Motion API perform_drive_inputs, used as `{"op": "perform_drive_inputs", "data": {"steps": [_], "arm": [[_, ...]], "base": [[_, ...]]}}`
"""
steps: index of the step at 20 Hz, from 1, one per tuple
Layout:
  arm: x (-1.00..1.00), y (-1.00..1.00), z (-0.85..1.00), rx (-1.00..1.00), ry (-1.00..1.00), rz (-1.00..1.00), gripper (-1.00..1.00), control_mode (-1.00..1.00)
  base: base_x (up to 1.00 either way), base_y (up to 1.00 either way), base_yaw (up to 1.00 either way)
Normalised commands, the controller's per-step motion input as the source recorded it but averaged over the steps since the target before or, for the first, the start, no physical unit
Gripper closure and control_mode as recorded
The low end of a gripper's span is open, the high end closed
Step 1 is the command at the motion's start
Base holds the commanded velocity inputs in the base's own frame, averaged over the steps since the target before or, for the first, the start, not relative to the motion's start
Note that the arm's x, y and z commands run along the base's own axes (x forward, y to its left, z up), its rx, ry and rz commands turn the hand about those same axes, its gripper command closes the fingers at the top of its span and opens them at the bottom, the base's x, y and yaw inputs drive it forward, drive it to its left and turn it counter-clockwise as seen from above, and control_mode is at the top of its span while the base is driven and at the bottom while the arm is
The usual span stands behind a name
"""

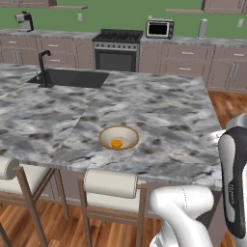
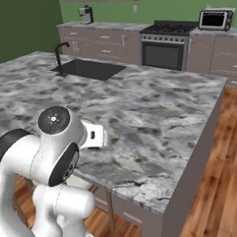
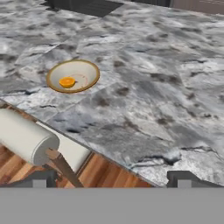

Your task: Retrieve the pear and orange from the fridge and place them into the bowl on the dining table.

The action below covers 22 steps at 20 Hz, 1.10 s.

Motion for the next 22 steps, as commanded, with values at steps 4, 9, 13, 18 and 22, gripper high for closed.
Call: {"op": "perform_drive_inputs", "data": {"steps": [4, 9, 13, 18, 22], "arm": [[-0.96, 0.00, 0.00, -0.07, -0.05, 0.00, -1.00, -1.00], [-0.76, 0.00, 0.00, -0.12, -0.03, 0.00, -1.00, -1.00], [-0.70, 0.00, 0.00, -0.16, -0.01, 0.00, -1.00, -1.00], [0.00, 0.00, 0.00, 0.00, 0.00, 0.00, -1.00, 1.00], [0.00, 0.00, 0.00, 0.00, 0.00, 0.00, -1.00, 1.00]], "base": [[0.00, 0.00, 0.00], [0.00, 0.00, 0.00], [0.00, 0.00, 0.00], [-0.55, -0.32, -0.21], [-0.46, -0.70, -0.48]]}}
